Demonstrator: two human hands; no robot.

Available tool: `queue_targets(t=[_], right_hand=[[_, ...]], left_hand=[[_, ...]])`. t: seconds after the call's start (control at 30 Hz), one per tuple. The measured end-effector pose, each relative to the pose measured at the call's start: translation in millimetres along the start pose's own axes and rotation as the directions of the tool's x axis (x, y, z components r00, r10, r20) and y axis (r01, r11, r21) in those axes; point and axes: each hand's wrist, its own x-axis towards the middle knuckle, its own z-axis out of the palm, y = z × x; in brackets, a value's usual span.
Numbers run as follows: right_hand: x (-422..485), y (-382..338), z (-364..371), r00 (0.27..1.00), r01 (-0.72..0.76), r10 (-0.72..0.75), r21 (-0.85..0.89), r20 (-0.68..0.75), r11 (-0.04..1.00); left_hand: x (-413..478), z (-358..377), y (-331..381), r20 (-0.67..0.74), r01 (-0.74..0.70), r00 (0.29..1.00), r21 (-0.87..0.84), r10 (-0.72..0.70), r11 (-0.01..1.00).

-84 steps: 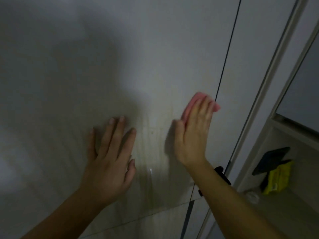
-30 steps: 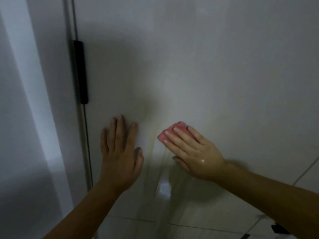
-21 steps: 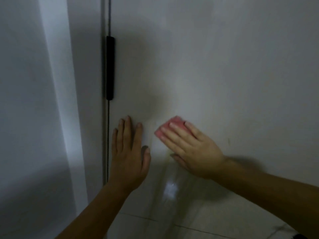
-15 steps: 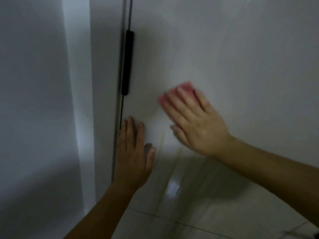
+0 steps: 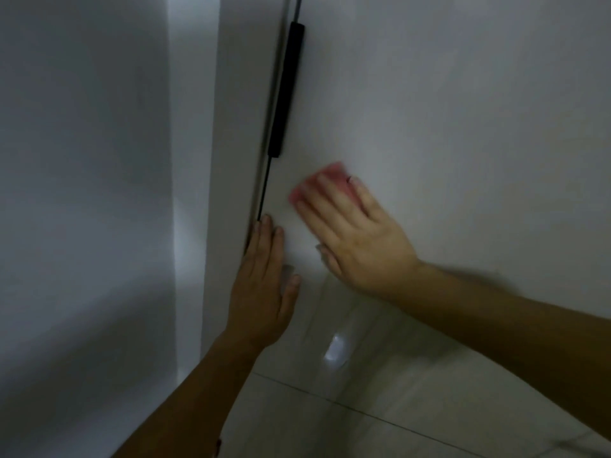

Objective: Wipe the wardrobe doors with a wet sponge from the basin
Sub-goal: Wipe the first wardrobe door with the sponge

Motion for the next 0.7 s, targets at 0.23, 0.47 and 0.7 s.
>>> queue_targets(t=[0.23,0.47,0.7], right_hand=[[-85.3,11.4,-0.1,1.0,-0.026,0.027,-0.048,0.005,0.998],[-166.2,16.8,4.8,0.972,-0.222,0.22,0.011,0.083,0.975],[-180.6,59.8,-14.9,0.732,-0.679,0.678,0.024,-0.066,0.734]], left_hand=[[3.8,5.8,20.3,-0.037,0.019,0.999,0.119,-0.015,0.993],[5.3,26.7,54.9,-0.016,0.064,0.998,0.211,-0.062,0.975],[23.4,36.1,104.9,0.031,-0.135,0.991,0.23,0.131,0.964]])
